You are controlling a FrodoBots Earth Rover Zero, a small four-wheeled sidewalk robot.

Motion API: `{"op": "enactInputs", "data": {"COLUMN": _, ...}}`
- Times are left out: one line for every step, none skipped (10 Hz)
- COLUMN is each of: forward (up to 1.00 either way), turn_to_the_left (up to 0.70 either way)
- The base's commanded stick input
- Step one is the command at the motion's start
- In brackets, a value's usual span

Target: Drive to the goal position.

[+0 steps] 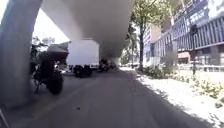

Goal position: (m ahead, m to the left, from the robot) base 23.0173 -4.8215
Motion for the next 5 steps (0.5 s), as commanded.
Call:
{"op": "enactInputs", "data": {"forward": 0.45, "turn_to_the_left": 0.00}}
{"op": "enactInputs", "data": {"forward": 0.45, "turn_to_the_left": 0.00}}
{"op": "enactInputs", "data": {"forward": 0.45, "turn_to_the_left": 0.00}}
{"op": "enactInputs", "data": {"forward": 0.45, "turn_to_the_left": 0.00}}
{"op": "enactInputs", "data": {"forward": 0.45, "turn_to_the_left": -0.19}}
